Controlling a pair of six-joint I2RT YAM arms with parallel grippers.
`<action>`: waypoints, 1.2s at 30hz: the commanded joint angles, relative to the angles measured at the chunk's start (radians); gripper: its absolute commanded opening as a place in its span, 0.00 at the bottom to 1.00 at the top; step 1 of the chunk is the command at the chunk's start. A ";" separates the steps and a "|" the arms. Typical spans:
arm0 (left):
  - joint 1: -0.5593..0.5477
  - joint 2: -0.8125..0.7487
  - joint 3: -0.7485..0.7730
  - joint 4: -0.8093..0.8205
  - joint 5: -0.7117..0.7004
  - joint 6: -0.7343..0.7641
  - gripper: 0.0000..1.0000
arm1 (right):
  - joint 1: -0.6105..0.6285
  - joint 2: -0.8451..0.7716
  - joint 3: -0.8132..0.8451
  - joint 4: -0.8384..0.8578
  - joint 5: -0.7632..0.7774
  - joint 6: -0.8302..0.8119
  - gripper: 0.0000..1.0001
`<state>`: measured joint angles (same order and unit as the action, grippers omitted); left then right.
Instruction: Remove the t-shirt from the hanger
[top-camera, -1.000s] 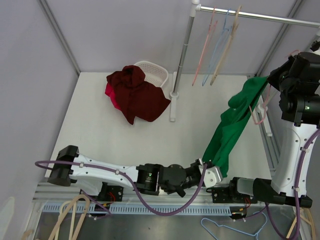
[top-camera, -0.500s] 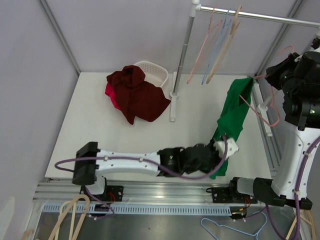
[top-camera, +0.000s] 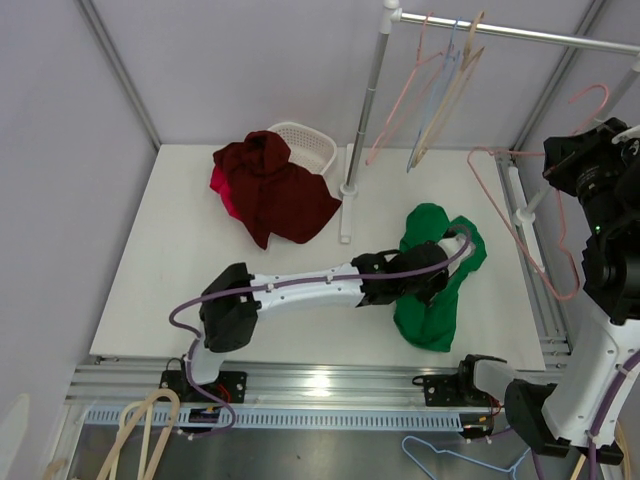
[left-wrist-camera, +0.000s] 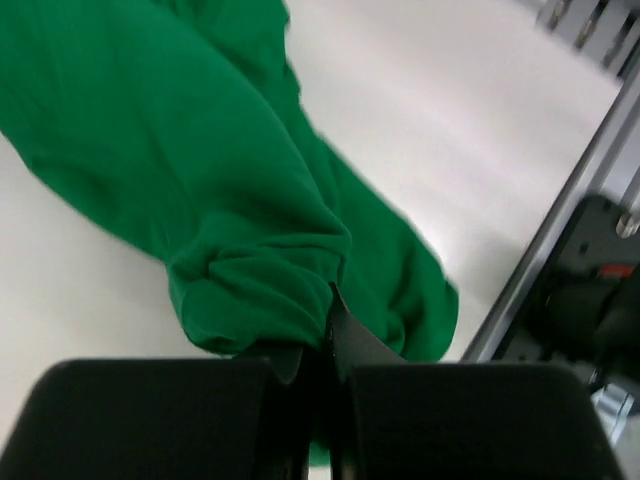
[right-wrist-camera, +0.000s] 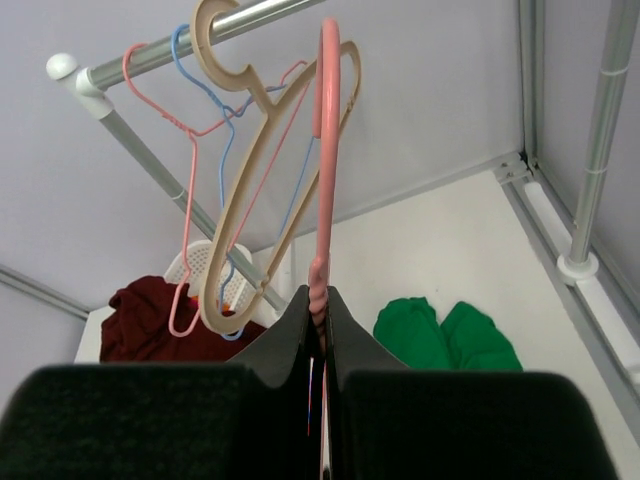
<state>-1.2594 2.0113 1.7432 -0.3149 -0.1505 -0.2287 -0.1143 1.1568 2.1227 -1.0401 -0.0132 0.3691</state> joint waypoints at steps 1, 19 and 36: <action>-0.012 -0.149 -0.097 0.026 0.016 -0.034 0.01 | -0.002 0.009 -0.059 0.173 -0.020 -0.087 0.00; 0.546 -0.356 0.473 -0.167 0.143 0.038 0.01 | 0.004 0.118 -0.265 0.819 -0.192 -0.139 0.00; 0.946 -0.143 0.728 0.181 0.200 0.005 0.01 | 0.088 0.417 -0.009 0.790 -0.047 -0.225 0.00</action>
<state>-0.3374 1.8835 2.3905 -0.2966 0.0135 -0.2096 -0.0509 1.5738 2.0365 -0.2958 -0.1226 0.1944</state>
